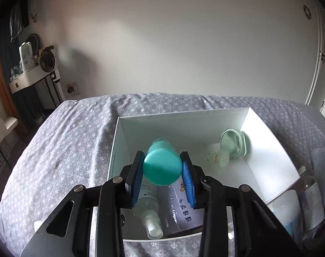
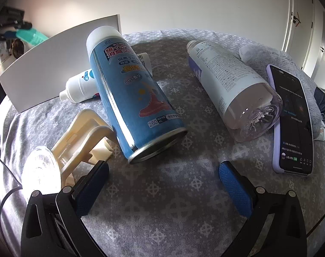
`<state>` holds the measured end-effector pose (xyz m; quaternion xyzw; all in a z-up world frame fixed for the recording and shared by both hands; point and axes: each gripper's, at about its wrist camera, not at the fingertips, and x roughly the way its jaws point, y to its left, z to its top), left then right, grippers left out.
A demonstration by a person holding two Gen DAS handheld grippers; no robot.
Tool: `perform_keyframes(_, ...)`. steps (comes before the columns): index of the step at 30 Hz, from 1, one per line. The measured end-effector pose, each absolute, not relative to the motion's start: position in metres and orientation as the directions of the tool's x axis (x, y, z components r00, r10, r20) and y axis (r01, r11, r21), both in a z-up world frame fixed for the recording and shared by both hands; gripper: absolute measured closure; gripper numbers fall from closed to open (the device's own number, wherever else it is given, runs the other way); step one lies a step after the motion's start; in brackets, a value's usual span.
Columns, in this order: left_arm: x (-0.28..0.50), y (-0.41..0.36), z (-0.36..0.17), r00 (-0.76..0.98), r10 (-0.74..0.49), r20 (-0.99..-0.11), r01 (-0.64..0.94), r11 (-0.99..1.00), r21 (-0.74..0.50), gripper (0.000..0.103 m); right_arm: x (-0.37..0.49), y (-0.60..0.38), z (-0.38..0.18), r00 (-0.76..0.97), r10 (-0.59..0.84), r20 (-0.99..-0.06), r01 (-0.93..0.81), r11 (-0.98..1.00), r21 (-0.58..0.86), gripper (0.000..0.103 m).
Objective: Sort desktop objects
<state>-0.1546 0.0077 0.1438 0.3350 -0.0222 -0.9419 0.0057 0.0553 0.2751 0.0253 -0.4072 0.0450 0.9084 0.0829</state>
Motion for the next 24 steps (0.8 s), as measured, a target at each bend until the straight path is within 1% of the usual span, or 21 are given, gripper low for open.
perform_keyframes(4,-0.150,0.015,0.123,-0.743,-0.058,-0.667,-0.026,-0.993,0.116,0.070,0.055,0.275,0.025,-0.655,0.114,-0.747,-0.187,-0.982,0.014,0.000)
perform_keyframes(7,-0.146,0.019,0.115,-0.718,-0.051,-0.694,-0.049,-0.991,0.124,0.069,0.055,0.274,0.025,-0.655,0.114,-0.747,-0.187,-0.982,0.014,0.000)
perform_keyframes(9,-0.143,0.020,0.114,-0.712,-0.041,-0.701,-0.065,-0.990,0.124,0.058,0.055,0.274,0.025,-0.655,0.114,-0.747,-0.187,-0.982,0.014,0.000)
perform_keyframes(11,-0.135,0.022,0.117,-0.734,-0.056,-0.677,-0.062,-0.987,0.149,0.022,0.055,0.275,0.025,-0.654,0.114,-0.747,-0.187,-0.982,0.014,0.000)
perform_keyframes(12,-0.128,0.022,0.122,-0.754,-0.072,-0.653,-0.050,-0.985,0.166,0.016,0.055,0.274,0.025,-0.655,0.114,-0.747,-0.187,-0.982,0.014,0.000)
perform_keyframes(13,-0.120,0.022,0.127,-0.775,-0.081,-0.627,-0.041,-0.983,0.178,0.013,0.055,0.274,0.025,-0.654,0.114,-0.747,-0.187,-0.982,0.014,0.000)
perform_keyframes(15,-0.103,0.020,0.134,-0.795,-0.084,-0.600,-0.034,-0.983,0.182,0.009,0.055,0.275,0.025,-0.654,0.114,-0.748,-0.187,-0.982,0.014,0.000)
perform_keyframes(16,-0.094,0.018,0.136,-0.801,-0.076,-0.594,-0.036,-0.984,0.174,0.002,0.055,0.274,0.025,-0.654,0.114,-0.747,-0.187,-0.982,0.014,0.000)
perform_keyframes(19,-0.066,0.013,0.131,-0.801,-0.046,-0.597,-0.056,-0.987,0.152,0.001,0.055,0.275,0.025,-0.654,0.114,-0.747,-0.187,-0.982,0.014,0.000)
perform_keyframes(21,-0.052,0.011,0.116,-0.771,-0.039,-0.635,-0.075,-0.986,0.150,0.001,0.055,0.274,0.025,-0.654,0.114,-0.747,-0.187,-0.982,0.014,0.000)
perform_keyframes(24,-0.036,0.007,0.079,-0.702,-0.050,-0.710,-0.086,-0.984,0.154,0.001,0.055,0.275,0.025,-0.654,0.114,-0.748,-0.187,-0.982,0.014,0.000)
